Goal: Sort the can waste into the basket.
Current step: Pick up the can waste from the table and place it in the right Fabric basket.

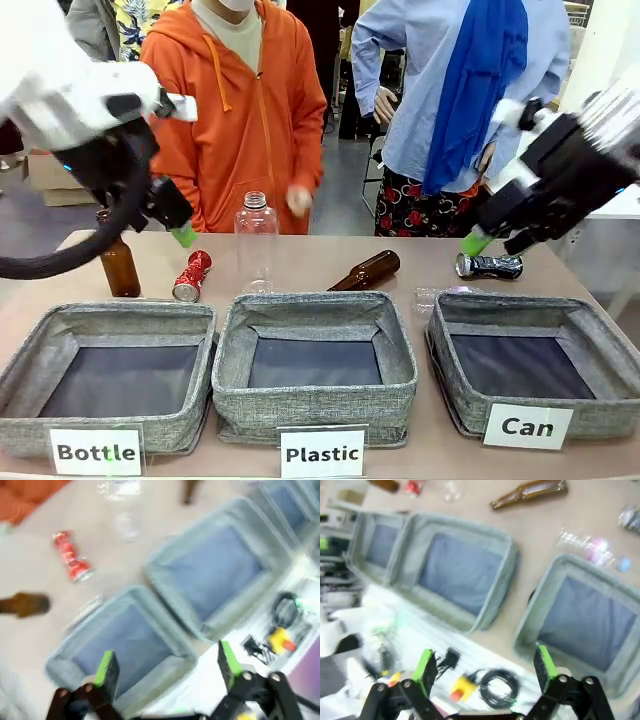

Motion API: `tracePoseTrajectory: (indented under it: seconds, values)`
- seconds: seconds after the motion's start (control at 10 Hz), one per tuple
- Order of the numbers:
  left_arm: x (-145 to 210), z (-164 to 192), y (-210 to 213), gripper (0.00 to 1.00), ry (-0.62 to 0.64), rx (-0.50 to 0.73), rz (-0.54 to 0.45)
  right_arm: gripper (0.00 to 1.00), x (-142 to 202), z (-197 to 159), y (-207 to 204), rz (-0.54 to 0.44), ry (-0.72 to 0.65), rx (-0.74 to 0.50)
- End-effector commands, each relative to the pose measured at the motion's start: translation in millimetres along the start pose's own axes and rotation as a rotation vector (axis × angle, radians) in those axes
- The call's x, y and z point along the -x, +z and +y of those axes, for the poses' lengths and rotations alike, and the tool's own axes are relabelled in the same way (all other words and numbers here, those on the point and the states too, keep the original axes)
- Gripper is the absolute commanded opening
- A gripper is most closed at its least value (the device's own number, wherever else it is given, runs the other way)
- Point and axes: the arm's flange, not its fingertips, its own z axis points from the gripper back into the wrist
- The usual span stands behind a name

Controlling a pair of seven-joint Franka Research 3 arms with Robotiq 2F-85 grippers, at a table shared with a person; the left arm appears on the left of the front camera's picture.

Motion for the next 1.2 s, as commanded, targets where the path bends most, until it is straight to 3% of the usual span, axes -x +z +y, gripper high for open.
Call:
tracePoseTrajectory:
  seconds: [0.0,0.2,0.5,0.7,0.9,1.1]
  values:
    - [42,33,27,1.0,0.052,0.365,0.04,1.0,9,-28,43,0.025,-0.144,-0.179]
    - [82,75,51,1.0,0.264,0.403,-0.063,1.0,43,-89,75,-0.054,-0.281,-0.4]
    - [167,150,74,1.0,0.596,0.44,-0.21,1.0,100,-183,94,-0.197,-0.502,-0.528]
    - [214,175,74,1.0,0.714,0.464,-0.276,1.0,123,-227,92,-0.278,-0.636,-0.565]
    - [248,173,66,1.0,0.849,0.487,-0.336,1.0,136,-255,90,-0.306,-0.73,-0.593]
    - [246,174,65,1.0,0.891,0.449,-0.338,1.0,137,-262,83,-0.328,-0.771,-0.598]
